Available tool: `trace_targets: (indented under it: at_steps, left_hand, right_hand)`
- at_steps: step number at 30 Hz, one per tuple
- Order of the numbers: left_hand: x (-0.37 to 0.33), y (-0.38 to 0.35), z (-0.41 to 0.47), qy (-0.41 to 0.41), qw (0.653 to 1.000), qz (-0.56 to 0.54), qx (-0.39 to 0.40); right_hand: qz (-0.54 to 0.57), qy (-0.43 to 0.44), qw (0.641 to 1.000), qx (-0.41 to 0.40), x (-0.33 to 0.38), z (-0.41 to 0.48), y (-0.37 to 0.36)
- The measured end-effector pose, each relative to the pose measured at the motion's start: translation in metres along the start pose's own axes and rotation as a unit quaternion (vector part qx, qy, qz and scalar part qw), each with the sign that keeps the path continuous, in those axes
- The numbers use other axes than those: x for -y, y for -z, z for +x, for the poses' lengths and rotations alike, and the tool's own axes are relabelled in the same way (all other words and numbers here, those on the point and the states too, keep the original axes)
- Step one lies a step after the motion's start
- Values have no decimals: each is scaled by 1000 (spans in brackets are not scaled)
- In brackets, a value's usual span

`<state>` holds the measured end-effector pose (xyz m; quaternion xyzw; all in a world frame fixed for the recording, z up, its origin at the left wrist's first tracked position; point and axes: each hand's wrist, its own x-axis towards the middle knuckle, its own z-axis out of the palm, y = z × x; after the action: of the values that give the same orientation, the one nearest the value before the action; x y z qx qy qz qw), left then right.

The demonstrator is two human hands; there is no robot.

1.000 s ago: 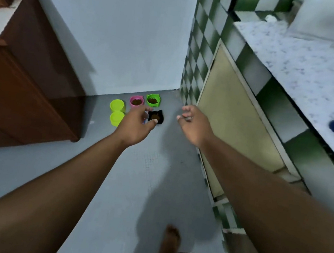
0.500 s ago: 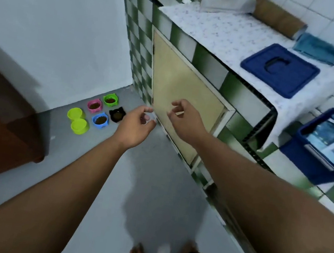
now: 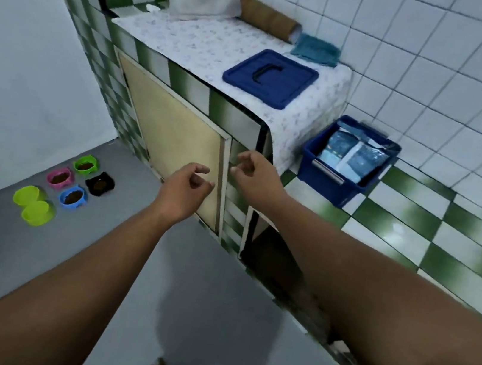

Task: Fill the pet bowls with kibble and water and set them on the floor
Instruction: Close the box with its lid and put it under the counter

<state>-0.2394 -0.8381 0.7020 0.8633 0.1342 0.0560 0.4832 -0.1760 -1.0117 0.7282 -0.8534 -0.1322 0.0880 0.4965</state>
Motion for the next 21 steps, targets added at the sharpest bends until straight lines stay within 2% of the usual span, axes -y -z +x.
trace_targets:
  at_steps: [10, 13, 21]
  left_hand:
    - [-76, -98, 7, -56, 998, 6, 23]
    - [-90, -101, 19, -63, 998, 4, 19]
    - [-115, -87, 99, -91, 996, -23, 16]
  right_hand:
    - [-3, -42, 996, -74, -66, -12, 110]
    - [-18, -30, 994, -108, -67, 1, 129]
    - [-1, -27, 990, -136, -50, 72, 151]
